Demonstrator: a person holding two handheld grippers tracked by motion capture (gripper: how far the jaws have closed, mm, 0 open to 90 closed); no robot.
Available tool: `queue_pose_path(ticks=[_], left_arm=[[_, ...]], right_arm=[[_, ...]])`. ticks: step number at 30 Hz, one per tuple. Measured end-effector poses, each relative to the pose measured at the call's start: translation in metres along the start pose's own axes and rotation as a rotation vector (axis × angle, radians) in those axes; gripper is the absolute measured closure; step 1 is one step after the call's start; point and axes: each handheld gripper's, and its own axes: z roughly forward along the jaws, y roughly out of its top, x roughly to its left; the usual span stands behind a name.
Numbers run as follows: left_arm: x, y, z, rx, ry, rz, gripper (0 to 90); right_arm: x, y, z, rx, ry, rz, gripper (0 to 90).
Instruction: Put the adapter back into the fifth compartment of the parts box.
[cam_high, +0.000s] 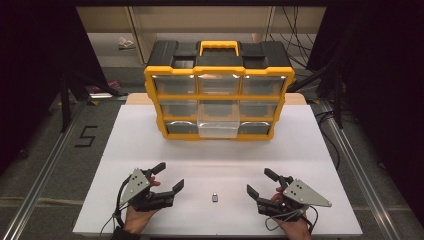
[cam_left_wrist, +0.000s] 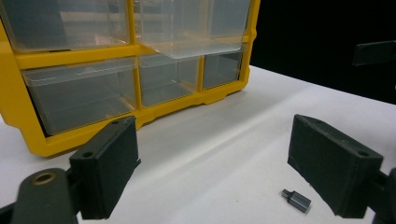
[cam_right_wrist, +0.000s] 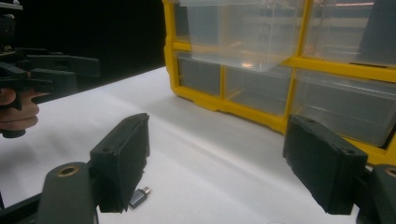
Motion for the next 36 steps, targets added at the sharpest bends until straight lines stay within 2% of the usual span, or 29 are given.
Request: queue_pose_path(ticks=[7,10,13,14,15,16,19,25,26,29,30,36], left_arm=[[-0.001,0.000,0.000,-0.001,-0.003,0.011,15.7],[-0.001,0.000,0.000,0.001,-0.001,0.015,15.7],[0.000,0.000,0.000,0.000,-0.001,0.016,15.7],[-0.001,0.000,0.000,0.002,-0.002,0.017,15.7],[-0.001,0.000,0.000,0.003,-0.003,0.018,15.7],[-0.001,0.000,0.001,0.003,-0.005,0.017,15.7],[-0.001,0.000,0.000,0.002,-0.005,0.019,15.7],[-0.001,0.000,0.000,0.001,-0.006,0.021,15.7],[-0.001,0.000,0.000,0.001,-0.007,0.020,15.7],[-0.001,-0.001,0.001,0.003,-0.007,0.023,15.7],[-0.001,-0.001,0.001,0.002,-0.008,0.022,15.7],[-0.001,-0.001,0.001,0.002,-0.010,0.025,15.7]], right_arm=[[0.002,0.000,0.002,0.011,0.007,0.001,23.9],[0.004,0.002,0.003,0.020,0.009,-0.023,23.9],[0.005,0.004,0.004,0.036,0.014,-0.020,23.9],[0.006,0.004,0.007,0.063,0.009,-0.030,23.9],[0.006,0.004,0.007,0.063,0.009,-0.030,23.9],[0.007,0.003,0.010,0.095,0.009,-0.038,23.8],[0.008,0.003,0.013,0.127,0.014,-0.036,23.8],[0.012,0.005,0.019,0.179,0.046,-0.044,23.8],[0.015,0.005,0.023,0.217,0.063,-0.049,23.6],[0.017,0.005,0.027,0.243,0.073,-0.056,23.5],[0.020,0.005,0.032,0.272,0.082,-0.061,23.5],[0.025,0.005,0.041,0.331,0.100,-0.066,23.2]])
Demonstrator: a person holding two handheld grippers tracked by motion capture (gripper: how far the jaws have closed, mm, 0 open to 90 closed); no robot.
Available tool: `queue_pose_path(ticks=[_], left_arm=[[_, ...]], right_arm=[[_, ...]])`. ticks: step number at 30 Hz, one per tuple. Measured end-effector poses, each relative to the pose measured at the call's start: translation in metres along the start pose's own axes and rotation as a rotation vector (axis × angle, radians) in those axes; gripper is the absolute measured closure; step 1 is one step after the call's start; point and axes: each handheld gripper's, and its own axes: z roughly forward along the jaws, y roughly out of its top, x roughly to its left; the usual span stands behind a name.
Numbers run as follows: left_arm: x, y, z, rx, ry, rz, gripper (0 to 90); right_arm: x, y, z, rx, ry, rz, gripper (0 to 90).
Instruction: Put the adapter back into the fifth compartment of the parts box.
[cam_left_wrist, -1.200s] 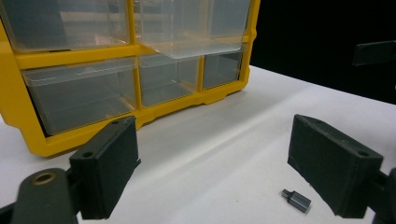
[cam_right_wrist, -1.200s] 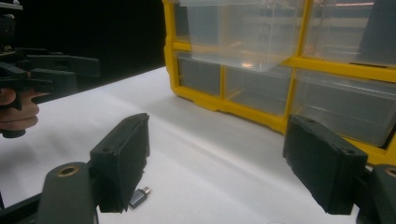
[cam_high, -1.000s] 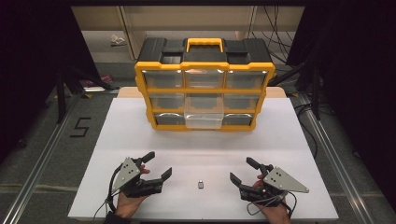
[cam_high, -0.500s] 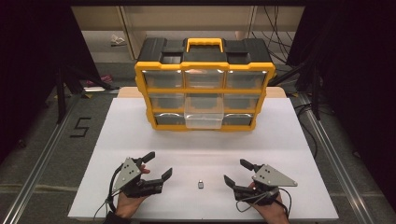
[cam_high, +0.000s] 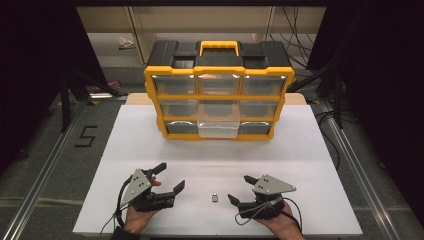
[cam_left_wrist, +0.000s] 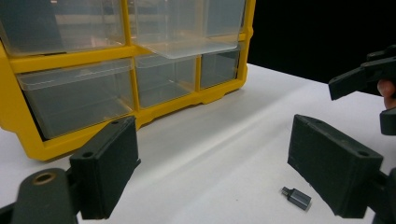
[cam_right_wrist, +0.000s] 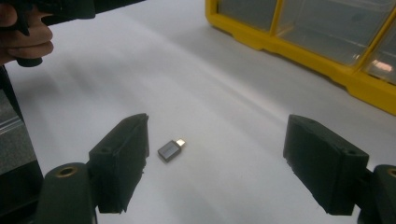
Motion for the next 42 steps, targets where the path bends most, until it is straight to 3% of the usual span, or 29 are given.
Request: queue_pose_path(ticks=[10,42], left_arm=[[-0.001,0.000,0.000,-0.002,-0.002,0.005,15.9],[-0.001,0.000,-0.001,0.004,-0.009,0.000,16.0]], right_arm=[[0.008,0.007,0.018,0.098,0.019,-0.025,23.8],[0.019,0.023,0.066,0.253,0.017,-0.092,27.4]])
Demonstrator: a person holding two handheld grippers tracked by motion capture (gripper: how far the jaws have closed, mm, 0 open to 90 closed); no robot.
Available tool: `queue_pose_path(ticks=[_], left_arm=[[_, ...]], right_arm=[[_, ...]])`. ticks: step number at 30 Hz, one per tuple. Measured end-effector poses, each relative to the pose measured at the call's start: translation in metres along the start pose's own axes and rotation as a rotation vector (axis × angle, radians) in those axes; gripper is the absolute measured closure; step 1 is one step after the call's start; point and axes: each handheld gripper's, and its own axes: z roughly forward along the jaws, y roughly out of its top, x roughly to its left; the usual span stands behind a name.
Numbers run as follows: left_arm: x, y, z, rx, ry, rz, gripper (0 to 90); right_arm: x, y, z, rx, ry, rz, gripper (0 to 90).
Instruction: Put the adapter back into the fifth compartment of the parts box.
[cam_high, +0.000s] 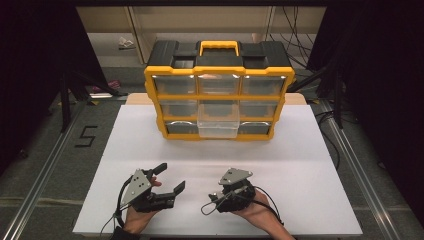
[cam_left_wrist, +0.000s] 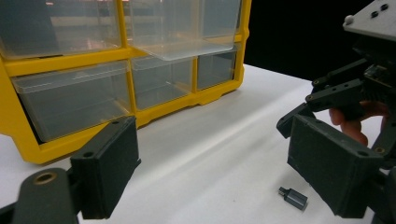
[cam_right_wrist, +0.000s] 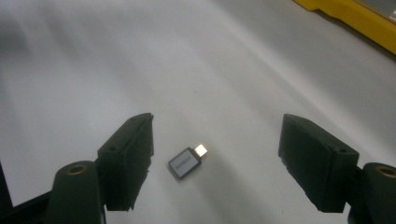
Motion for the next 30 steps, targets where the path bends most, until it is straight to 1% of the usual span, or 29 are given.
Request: queue_pose_path(ticks=[4,7,10,14,20,22,30], left_arm=[[0.000,0.000,0.000,-0.007,-0.001,0.008,16.0],[0.000,0.001,0.000,-0.008,-0.001,0.008,16.1],[0.000,0.001,-0.001,-0.013,0.002,0.014,16.5],[0.000,0.001,0.000,-0.012,0.002,0.013,16.5],[0.000,0.001,0.000,-0.013,0.001,0.013,16.5],[0.000,0.001,0.000,-0.013,0.000,0.012,16.5],[0.000,0.001,0.000,-0.014,0.000,0.012,16.5]], right_arm=[[-0.001,0.001,0.006,0.027,0.005,-0.004,27.9],[-0.001,0.001,0.008,0.036,0.006,-0.005,28.1],[-0.002,0.002,0.012,0.058,0.002,-0.019,29.4],[-0.004,0.002,0.016,0.078,0.007,-0.011,30.8],[-0.001,0.003,0.023,0.109,0.008,-0.019,31.1],[0.000,0.003,0.027,0.124,0.002,-0.029,32.7],[-0.003,0.002,0.029,0.143,0.003,-0.029,36.2]])
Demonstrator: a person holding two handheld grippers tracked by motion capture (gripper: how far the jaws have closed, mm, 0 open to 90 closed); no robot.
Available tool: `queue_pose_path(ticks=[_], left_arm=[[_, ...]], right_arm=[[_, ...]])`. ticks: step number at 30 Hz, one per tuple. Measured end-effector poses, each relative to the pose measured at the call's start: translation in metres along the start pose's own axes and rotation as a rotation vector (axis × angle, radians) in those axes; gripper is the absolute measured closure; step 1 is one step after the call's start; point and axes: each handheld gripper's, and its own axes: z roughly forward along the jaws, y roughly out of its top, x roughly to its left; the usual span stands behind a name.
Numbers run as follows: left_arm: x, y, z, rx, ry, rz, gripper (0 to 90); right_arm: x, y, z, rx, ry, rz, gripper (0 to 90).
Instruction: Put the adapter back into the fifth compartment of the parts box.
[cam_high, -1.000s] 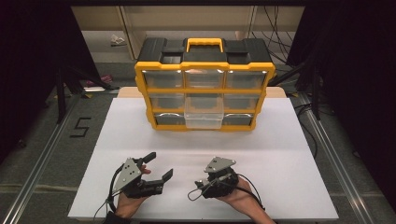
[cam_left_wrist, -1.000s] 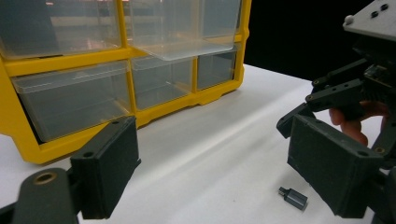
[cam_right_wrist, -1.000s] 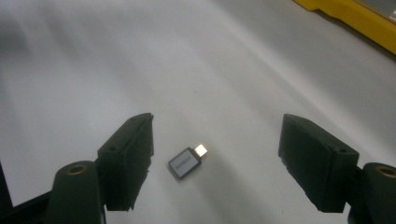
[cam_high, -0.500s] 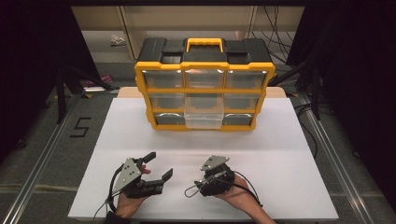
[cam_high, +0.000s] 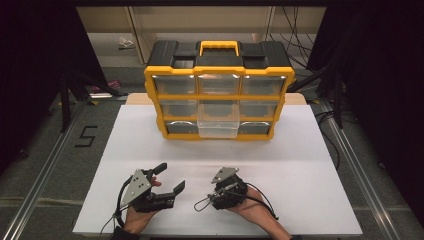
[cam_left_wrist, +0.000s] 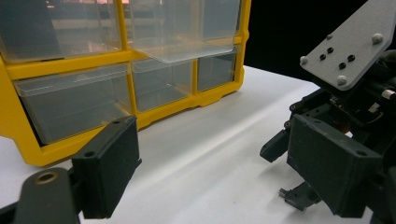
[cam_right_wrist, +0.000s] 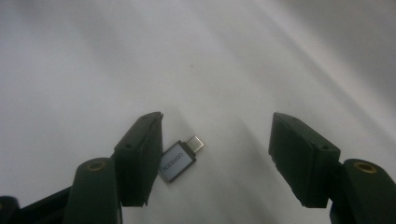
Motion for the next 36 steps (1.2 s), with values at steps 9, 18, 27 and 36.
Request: queue_pose_path(ticks=[9,18,27,36], left_arm=[[-0.0022,-0.0006,-0.0005,0.010,-0.005,-0.020,16.5],[-0.0029,-0.0007,-0.0003,0.012,-0.006,-0.023,16.5],[-0.0026,-0.0008,0.0003,0.015,-0.004,-0.020,16.5],[-0.0026,-0.0008,0.0002,0.013,-0.003,-0.020,16.7]], right_arm=[[-0.0018,-0.0001,0.0010,0.039,0.007,-0.029,44.2],[-0.0049,0.0006,-0.0032,0.090,0.060,-0.038,61.0],[-0.0070,0.0042,-0.0035,0.126,0.103,-0.045,73.6],[-0.0089,0.0084,-0.0027,0.154,0.123,-0.054,76.3]])
